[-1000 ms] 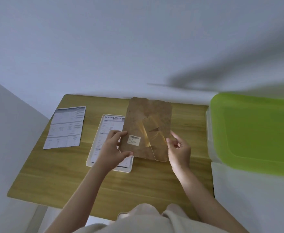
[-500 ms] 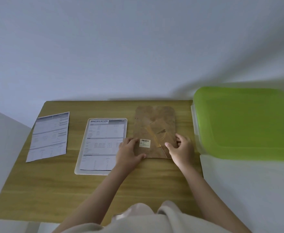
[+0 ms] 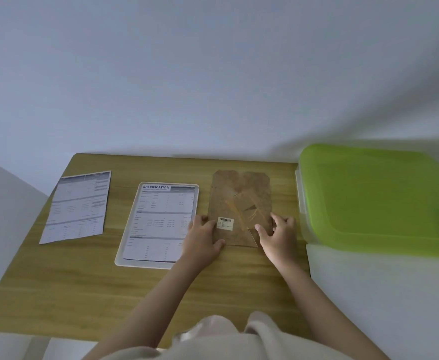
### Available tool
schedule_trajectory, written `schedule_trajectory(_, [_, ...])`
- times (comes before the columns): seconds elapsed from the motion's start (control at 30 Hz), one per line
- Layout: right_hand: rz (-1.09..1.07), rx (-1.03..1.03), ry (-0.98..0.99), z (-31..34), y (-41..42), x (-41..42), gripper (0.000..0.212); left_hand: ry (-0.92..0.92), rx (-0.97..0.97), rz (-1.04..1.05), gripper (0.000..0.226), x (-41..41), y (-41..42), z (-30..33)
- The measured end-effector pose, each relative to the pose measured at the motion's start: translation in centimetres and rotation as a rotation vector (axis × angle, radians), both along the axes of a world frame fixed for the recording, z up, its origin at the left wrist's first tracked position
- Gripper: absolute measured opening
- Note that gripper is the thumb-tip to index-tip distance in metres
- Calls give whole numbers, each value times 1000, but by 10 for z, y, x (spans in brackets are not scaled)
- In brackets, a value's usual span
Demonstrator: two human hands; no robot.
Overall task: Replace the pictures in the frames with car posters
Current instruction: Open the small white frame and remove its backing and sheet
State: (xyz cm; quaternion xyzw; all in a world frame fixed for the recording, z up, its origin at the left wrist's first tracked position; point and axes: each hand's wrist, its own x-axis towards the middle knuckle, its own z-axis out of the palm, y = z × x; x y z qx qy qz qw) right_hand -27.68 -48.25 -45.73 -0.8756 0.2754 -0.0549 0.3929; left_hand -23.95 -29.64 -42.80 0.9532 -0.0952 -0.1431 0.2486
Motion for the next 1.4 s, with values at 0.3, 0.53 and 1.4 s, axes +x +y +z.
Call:
schedule_trajectory(0.3, [142, -271, -293, 16, 50, -1, 32, -154, -258, 205, 41, -29, 55, 12])
schedule_trajectory(0.53, [414, -212, -190, 30, 112, 33, 37, -109, -155, 402, 49, -33, 134, 14])
schedule_trajectory(1.4, [404, -324, 73, 30, 169, 96, 68, -64, -37, -162, 66, 22, 220, -9])
